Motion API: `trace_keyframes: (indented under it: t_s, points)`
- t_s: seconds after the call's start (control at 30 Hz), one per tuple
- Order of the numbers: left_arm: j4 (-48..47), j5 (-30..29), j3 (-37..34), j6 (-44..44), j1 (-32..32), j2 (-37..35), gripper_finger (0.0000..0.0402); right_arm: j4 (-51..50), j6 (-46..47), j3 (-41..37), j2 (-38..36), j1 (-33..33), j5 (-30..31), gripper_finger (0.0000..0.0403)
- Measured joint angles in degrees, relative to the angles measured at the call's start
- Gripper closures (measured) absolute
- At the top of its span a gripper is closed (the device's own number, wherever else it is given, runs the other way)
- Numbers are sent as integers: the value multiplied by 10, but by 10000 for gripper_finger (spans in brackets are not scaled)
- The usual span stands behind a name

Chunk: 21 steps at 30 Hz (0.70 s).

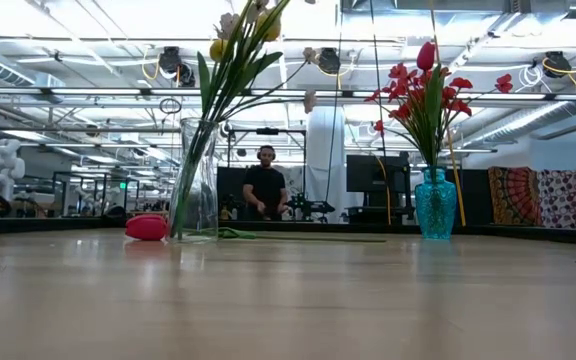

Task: Sort flowers into vase by color
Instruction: Put the white flowers into the transparent flower vase

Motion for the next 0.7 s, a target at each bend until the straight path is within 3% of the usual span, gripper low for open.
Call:
trace_keyframes:
  t_s: [0.43,0.57,0.7]
  points:
    - [35,-22,0,4,0,0,196,8,-25,0,0,-33,-47,402]
    - [51,-26,0,3,0,0,243,8,-23,0,0,-38,-53,402]
    - [52,-30,0,3,1,0,317,8,-21,0,0,-39,-52,403]
